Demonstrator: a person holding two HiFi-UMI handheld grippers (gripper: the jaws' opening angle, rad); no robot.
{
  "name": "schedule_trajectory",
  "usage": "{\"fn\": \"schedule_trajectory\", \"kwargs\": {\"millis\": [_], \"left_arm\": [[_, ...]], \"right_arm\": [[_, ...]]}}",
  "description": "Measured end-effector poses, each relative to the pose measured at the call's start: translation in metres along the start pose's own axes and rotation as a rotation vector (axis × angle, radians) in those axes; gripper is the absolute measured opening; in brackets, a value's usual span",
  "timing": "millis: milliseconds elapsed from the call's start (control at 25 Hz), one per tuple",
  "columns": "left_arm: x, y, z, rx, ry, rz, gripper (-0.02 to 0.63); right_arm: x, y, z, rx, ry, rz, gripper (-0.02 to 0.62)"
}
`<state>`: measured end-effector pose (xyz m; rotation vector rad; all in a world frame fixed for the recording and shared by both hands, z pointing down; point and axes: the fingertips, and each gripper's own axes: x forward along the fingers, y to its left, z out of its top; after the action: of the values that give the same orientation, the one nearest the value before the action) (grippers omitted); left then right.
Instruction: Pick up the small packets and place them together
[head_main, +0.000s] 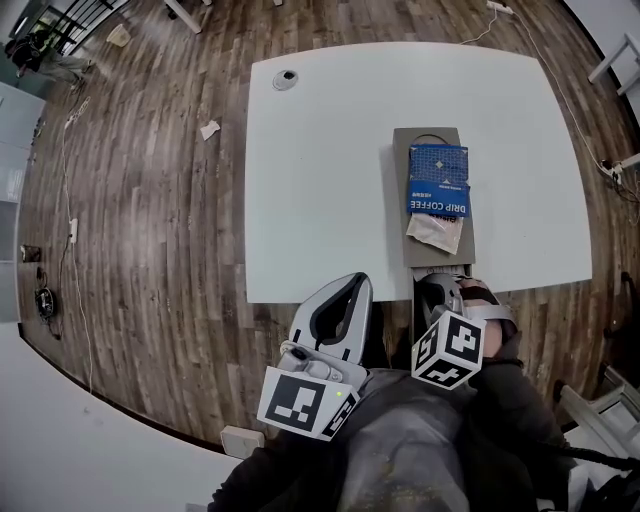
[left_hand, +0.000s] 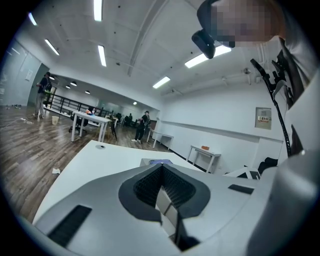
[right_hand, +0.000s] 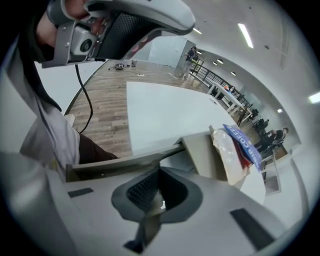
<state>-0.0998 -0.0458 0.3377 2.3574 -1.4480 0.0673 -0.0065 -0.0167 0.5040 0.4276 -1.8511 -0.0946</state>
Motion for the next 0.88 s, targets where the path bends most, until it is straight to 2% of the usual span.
{"fn": "schedule_trajectory", "kwargs": {"millis": [280, 560, 880], "left_arm": [[-0.012, -0.038, 0.01, 0.049, -0.05, -0.027, 0.003], [-0.034, -0.096, 0.023, 0.098, -0.119, -0.06, 0.003], [-0.044, -0.122, 0.027, 0.124, -0.153, -0.075, 0.003]], "right_arm": [[-0.05, 0.019, 0.003, 0.012, -0.1, 0.014, 0.005], [-0.131, 0.02, 0.005, -0.014, -0.223, -0.121, 0.006], [-0.166, 0.007, 0.001, -0.011, -0.274, -0.23, 0.005]]}}
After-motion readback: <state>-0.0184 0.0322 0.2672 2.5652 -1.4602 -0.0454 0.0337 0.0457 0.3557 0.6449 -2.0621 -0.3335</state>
